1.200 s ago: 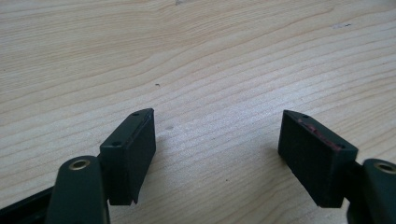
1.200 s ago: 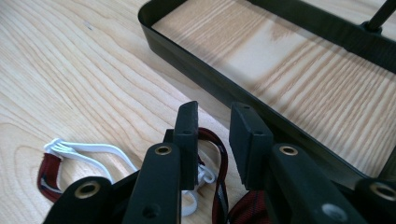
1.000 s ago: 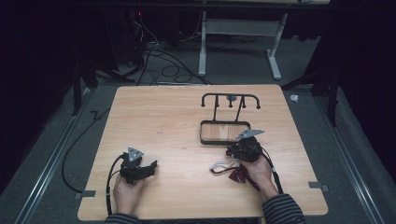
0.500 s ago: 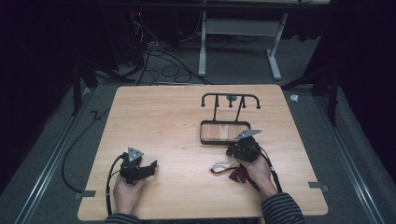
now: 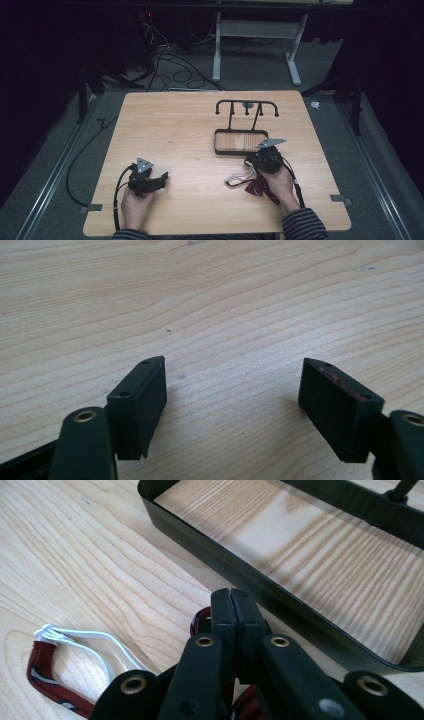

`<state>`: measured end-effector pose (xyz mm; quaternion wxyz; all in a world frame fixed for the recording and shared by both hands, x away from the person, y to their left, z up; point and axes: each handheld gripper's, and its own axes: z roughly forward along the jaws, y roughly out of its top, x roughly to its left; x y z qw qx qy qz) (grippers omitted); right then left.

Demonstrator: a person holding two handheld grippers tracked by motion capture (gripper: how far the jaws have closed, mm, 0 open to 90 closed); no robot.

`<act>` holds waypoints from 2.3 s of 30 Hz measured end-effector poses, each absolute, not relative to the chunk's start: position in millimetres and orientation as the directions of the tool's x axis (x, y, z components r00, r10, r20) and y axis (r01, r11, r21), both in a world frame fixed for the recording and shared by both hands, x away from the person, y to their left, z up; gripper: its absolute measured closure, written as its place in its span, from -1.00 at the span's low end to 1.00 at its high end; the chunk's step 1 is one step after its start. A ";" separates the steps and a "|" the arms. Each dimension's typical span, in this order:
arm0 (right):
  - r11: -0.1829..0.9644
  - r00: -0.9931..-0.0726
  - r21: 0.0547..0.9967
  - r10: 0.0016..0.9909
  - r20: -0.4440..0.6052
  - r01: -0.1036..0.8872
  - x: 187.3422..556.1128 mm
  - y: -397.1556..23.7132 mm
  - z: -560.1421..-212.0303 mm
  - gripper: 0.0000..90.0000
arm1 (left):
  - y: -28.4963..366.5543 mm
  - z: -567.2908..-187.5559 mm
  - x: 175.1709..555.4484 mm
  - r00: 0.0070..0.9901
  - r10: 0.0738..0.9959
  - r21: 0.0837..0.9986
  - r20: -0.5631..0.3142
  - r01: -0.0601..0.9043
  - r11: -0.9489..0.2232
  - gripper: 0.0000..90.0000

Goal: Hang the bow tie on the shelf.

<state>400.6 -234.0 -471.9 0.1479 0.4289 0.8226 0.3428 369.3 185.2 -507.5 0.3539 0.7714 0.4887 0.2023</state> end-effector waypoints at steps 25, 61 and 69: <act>0.330 -0.567 0.791 0.823 0.025 0.514 370.8 -257.7 -428.7 1.00 | 184.7 -507.5 369.2 0.439 0.898 0.744 -0.031 0.610 -0.273 -0.38; 0.318 -0.588 0.854 0.808 -0.017 0.412 353.8 -256.7 -385.6 1.00 | 185.2 -507.4 369.3 0.441 0.897 0.743 -0.033 0.611 -0.273 -0.38; 0.321 -0.600 0.856 0.800 -0.016 0.404 355.6 -252.7 -381.3 1.00 | 185.5 -507.4 369.3 0.442 0.897 0.744 -0.036 0.611 -0.271 -0.38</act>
